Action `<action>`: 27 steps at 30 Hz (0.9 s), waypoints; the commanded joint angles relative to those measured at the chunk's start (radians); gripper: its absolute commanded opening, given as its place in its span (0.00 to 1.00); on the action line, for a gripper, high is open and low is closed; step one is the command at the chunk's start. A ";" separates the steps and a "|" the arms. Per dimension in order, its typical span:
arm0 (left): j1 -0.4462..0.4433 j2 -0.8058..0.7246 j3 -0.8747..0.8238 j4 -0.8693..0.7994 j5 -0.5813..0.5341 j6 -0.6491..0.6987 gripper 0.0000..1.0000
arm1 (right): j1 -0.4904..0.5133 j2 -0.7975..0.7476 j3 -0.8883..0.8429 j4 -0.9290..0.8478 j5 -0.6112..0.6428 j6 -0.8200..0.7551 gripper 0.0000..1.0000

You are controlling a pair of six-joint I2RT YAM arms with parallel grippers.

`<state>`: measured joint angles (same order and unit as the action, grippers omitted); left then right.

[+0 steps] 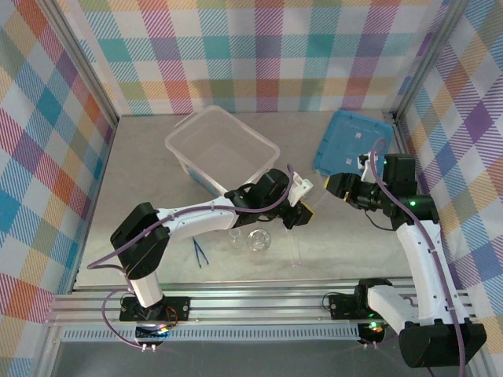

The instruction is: Organize the chemistry lab equipment

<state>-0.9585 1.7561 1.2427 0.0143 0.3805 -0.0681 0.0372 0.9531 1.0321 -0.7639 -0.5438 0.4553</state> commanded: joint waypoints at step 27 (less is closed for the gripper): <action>0.040 -0.083 -0.003 0.010 0.013 0.016 0.02 | -0.023 0.009 -0.061 0.049 -0.052 0.003 0.69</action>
<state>-0.9257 1.7134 1.2427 0.0120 0.3763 -0.0620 0.0242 0.9558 0.9794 -0.7364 -0.5659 0.4568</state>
